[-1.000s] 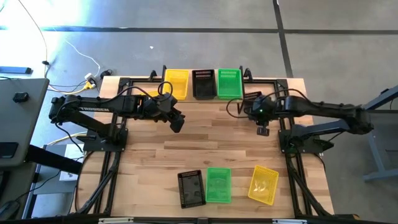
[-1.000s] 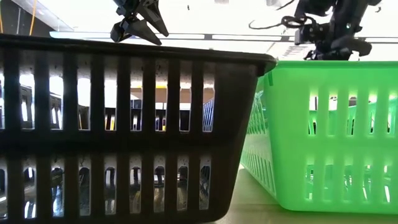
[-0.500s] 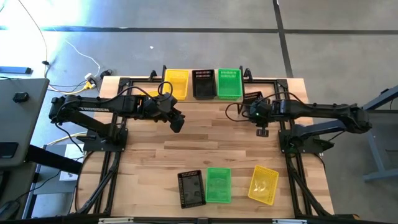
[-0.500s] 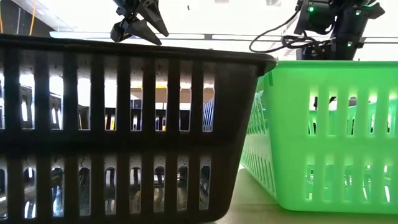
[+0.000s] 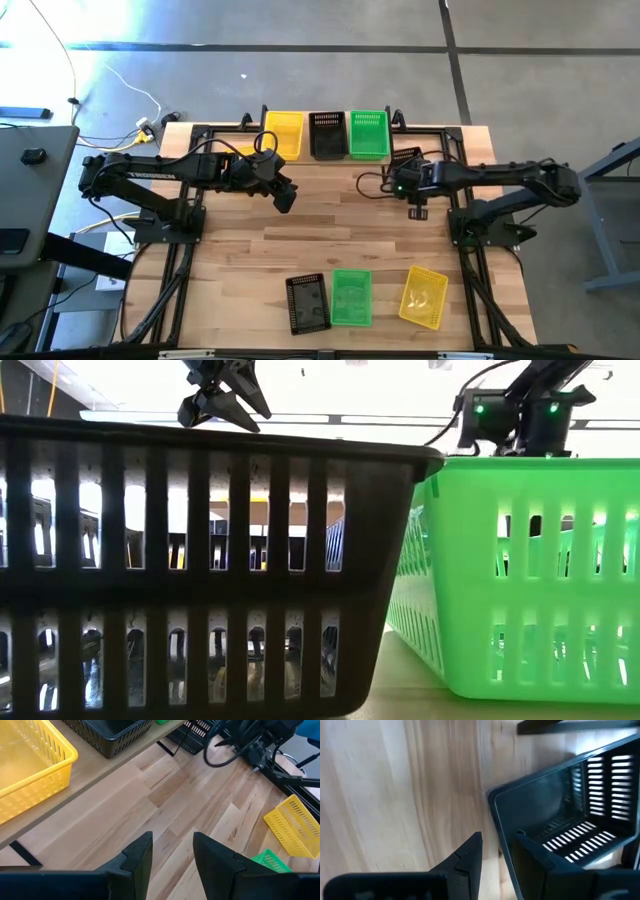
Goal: Stack baskets on shelf by color
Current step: Stack the top right black bin on the other black bin on the shelf
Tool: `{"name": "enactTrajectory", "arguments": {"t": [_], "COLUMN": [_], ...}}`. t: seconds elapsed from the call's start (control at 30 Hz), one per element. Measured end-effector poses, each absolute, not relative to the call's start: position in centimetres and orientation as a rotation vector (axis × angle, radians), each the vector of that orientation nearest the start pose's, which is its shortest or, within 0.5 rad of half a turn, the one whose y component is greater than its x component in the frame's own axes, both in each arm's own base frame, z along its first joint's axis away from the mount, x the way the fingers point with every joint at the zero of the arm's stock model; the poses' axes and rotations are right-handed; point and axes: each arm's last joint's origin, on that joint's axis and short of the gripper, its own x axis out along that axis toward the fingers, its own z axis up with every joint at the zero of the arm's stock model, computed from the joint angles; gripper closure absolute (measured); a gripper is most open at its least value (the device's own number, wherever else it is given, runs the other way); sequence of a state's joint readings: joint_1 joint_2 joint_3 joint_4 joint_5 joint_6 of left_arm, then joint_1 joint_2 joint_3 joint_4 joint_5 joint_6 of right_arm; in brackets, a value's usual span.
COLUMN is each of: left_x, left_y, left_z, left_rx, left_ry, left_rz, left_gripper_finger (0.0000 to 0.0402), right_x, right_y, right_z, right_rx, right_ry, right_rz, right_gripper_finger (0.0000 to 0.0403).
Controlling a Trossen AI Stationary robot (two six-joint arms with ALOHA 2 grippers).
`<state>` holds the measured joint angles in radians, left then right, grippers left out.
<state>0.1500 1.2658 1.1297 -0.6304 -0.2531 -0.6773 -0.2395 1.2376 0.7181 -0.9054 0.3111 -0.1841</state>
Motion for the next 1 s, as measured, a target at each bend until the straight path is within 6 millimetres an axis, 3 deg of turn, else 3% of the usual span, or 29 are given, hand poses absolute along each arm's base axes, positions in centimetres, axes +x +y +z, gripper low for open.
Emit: {"name": "enactTrajectory", "arguments": {"t": [0.4, 0.73, 1.0], "left_x": [25.7, 25.7, 25.7], "left_y": [4.6, 4.6, 4.6], "left_z": [31.5, 31.5, 31.5], "left_rx": [-0.598, -0.599, -0.598], "left_ry": [0.612, 0.613, 0.613], "left_rz": [0.62, 0.618, 0.619], "left_gripper_finger": [0.0271, 0.0271, 0.0271], "right_x": [19.2, 19.3, 19.5], "right_y": [-5.9, -6.0, -5.9], "right_z": [16.4, 16.2, 16.7], "right_rx": [-0.217, -0.239, -0.213], "right_ry": [1.627, 1.638, 1.629], "right_rz": [-0.337, -0.357, -0.38], "right_gripper_finger": [0.0314, 0.0397, 0.0402]}}
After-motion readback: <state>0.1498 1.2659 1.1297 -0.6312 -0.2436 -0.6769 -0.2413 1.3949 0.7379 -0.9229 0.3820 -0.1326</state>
